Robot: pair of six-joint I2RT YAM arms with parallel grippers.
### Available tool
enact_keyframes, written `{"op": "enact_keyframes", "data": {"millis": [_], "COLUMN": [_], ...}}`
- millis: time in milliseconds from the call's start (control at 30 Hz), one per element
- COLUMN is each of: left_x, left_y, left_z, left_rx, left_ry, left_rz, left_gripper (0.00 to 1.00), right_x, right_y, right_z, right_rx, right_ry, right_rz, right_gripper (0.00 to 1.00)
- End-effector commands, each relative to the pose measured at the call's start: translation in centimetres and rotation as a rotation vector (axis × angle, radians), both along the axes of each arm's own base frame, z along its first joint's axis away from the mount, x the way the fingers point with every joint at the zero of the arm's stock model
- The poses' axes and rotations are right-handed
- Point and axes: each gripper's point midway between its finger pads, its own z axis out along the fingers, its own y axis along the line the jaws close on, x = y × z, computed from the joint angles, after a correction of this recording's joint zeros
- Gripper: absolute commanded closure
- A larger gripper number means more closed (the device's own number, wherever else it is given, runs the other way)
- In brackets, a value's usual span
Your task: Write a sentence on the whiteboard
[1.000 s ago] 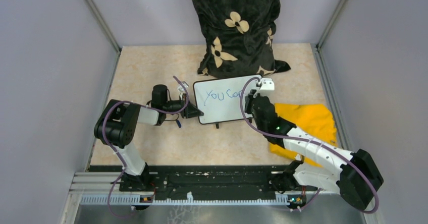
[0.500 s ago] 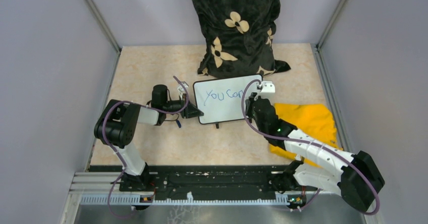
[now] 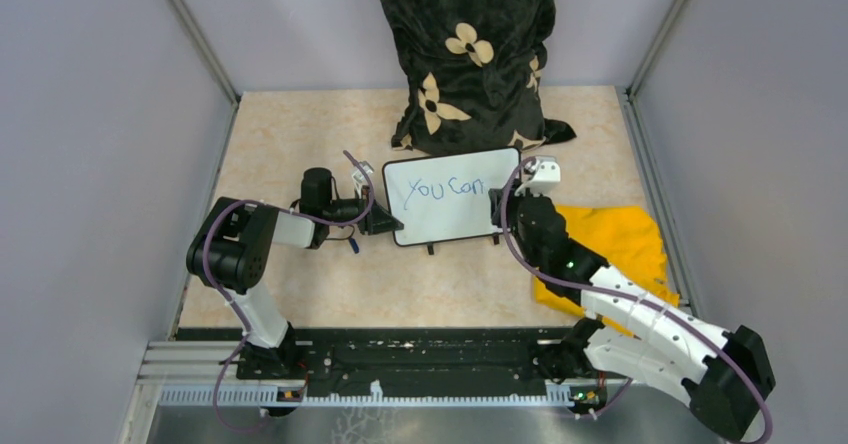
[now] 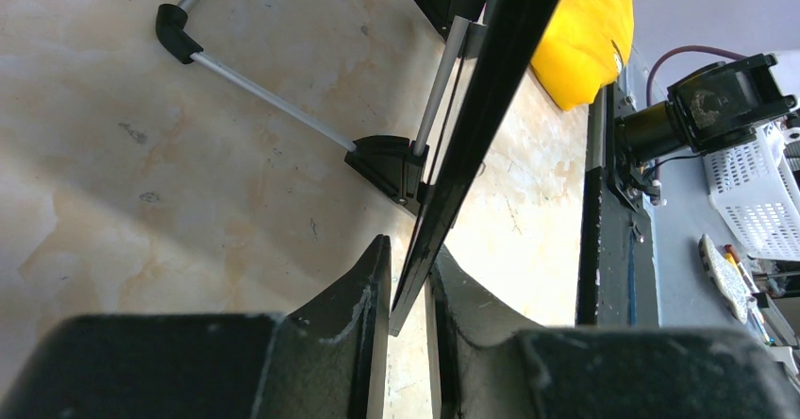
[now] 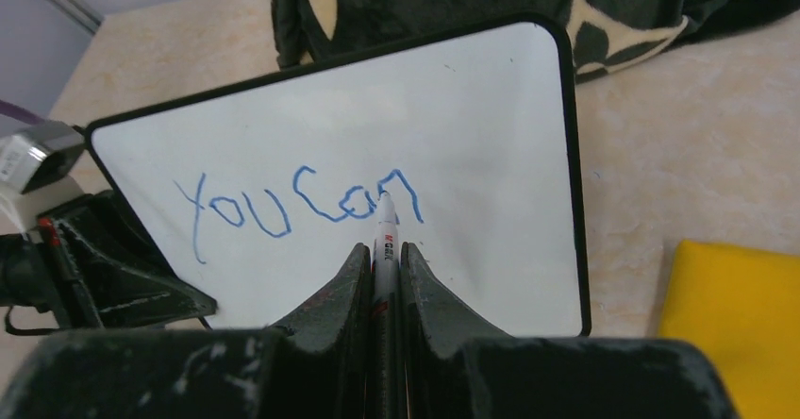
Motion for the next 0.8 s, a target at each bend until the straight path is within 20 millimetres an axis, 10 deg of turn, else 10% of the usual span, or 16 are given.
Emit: {"op": "enact_keyframes", "data": {"millis": [0, 233, 767], "left_x": [0.7, 0.7, 0.9], "left_y": [-0.1, 0.0, 0.0], "left_z": [-0.2, -0.4, -0.4], "left_rx": [0.019, 0.022, 0.031], "left_ry": [-0.034, -0.030, -0.034], "left_rz": [0.006, 0.007, 0.015], "left_gripper": [0.75, 0.75, 0.75], "right_x": [-0.4, -2.3, -4.4], "right_y": [1.5, 5.0, 13.1], "right_z": [5.3, 5.6, -2.7], "right_rx": [0.096, 0.019, -0.118], "right_ry": [-0.108, -0.160, -0.054], "right_rz": [0.033, 0.097, 0.187], "right_gripper": [1.00, 1.00, 1.00]}}
